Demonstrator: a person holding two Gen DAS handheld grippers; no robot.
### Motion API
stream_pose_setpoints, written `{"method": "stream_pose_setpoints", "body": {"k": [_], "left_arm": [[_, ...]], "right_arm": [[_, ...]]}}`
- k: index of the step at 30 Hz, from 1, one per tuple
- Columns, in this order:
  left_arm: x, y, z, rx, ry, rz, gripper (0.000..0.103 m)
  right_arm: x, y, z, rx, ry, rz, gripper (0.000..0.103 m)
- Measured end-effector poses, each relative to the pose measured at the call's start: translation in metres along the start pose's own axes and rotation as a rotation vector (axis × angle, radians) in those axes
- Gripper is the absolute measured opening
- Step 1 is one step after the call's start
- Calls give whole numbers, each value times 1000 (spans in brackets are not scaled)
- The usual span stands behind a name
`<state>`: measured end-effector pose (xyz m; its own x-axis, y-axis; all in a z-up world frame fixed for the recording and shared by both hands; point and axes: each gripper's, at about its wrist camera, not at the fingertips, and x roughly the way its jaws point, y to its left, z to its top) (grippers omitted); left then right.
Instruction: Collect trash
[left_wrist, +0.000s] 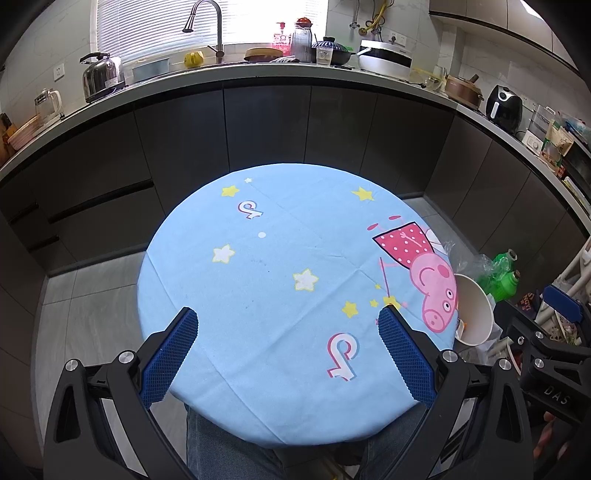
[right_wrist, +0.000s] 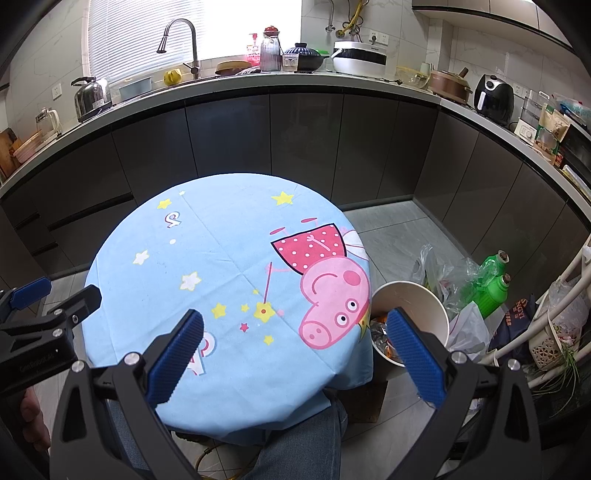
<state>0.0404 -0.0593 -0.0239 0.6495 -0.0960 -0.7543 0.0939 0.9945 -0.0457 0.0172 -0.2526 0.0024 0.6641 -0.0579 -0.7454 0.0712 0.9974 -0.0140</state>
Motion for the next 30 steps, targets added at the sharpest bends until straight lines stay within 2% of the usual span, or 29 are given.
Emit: {"method": "stream_pose_setpoints", "body": {"k": [30], "left_arm": [[-1, -2, 1, -1, 2, -1, 94]], "right_arm": [[0, 0, 0, -1, 0, 0, 100]]}}
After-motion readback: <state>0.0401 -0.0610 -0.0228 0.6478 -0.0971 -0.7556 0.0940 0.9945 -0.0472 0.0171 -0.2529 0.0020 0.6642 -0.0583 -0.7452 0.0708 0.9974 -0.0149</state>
